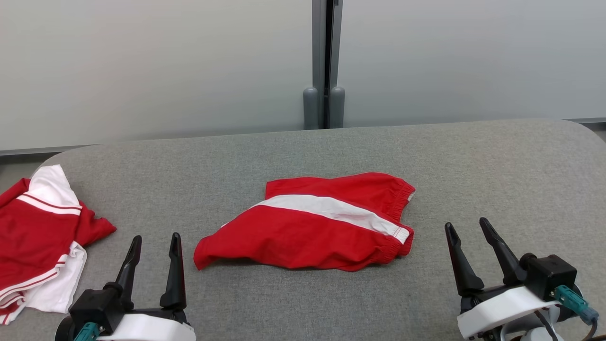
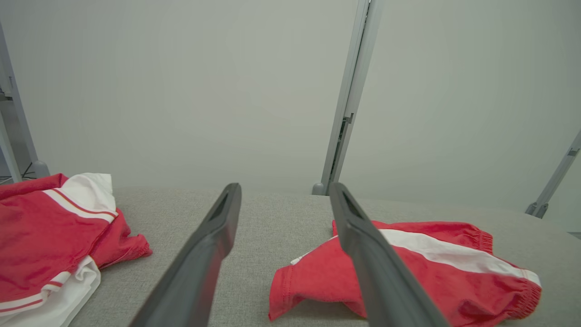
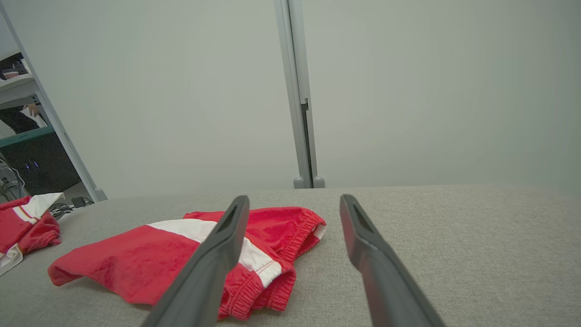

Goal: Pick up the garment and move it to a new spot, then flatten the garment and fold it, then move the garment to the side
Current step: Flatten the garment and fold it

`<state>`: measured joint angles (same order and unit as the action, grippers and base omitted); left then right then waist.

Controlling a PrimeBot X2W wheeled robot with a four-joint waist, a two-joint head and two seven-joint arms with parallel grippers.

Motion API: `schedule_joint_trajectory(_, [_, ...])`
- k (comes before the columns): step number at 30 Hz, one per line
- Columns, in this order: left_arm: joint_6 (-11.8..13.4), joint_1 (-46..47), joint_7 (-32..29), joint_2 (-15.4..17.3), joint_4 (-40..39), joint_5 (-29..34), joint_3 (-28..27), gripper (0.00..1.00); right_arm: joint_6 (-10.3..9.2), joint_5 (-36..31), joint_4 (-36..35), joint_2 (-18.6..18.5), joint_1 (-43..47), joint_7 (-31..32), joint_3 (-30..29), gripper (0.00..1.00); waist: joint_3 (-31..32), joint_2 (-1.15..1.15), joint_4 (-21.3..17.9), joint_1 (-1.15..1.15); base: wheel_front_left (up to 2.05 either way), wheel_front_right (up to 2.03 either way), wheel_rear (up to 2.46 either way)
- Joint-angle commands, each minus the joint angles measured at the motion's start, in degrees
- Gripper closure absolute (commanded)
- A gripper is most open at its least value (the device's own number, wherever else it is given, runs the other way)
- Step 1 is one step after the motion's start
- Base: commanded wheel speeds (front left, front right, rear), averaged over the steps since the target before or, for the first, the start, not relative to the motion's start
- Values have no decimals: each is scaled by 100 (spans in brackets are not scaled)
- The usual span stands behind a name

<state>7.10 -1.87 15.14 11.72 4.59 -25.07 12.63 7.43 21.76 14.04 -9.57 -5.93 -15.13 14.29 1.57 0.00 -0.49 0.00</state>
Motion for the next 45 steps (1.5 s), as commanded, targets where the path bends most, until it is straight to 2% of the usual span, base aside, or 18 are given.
schedule_joint_trajectory(1, [-42,-36,1,-22,32,50,-49,0,11,32,4,-24,55,-2,-26,0,4,0,1,0,0,0,0])
schedule_joint_trajectory(19, [-206,-56,1,-203,93,344,-311,0,11,-116,43,30,36,-2,-323,0,-21,0,4,0,0,0,0])
schedule_joint_trajectory(23, [-236,-18,1,-237,130,354,-305,0,11,-23,208,74,-50,58,-167,0,-49,0,32,0,0,0,0])
schedule_joint_trajectory(28, [-301,84,1,-272,238,326,-266,0,11,388,667,151,-320,776,175,0,-92,0,161,0,0,0,0])
schedule_joint_trajectory(33, [-354,146,1,-307,346,304,-213,0,11,814,925,233,-560,1439,265,0,-110,0,308,0,0,0,0])
schedule_joint_trajectory(37, [-395,212,1,-334,445,294,-167,0,10,1032,1224,288,-718,2024,157,0,-116,0,448,0,0,0,0])
schedule_joint_trajectory(44, [-452,288,1,-339,561,278,-151,0,11,1231,1630,491,-930,2482,-180,0,-158,0,625,0,0,0,0])
schedule_joint_trajectory(45, [-454,317,1,-337,595,277,-156,0,11,1305,1697,536,-965,2538,-224,19,-175,0,657,0,0,0,0])
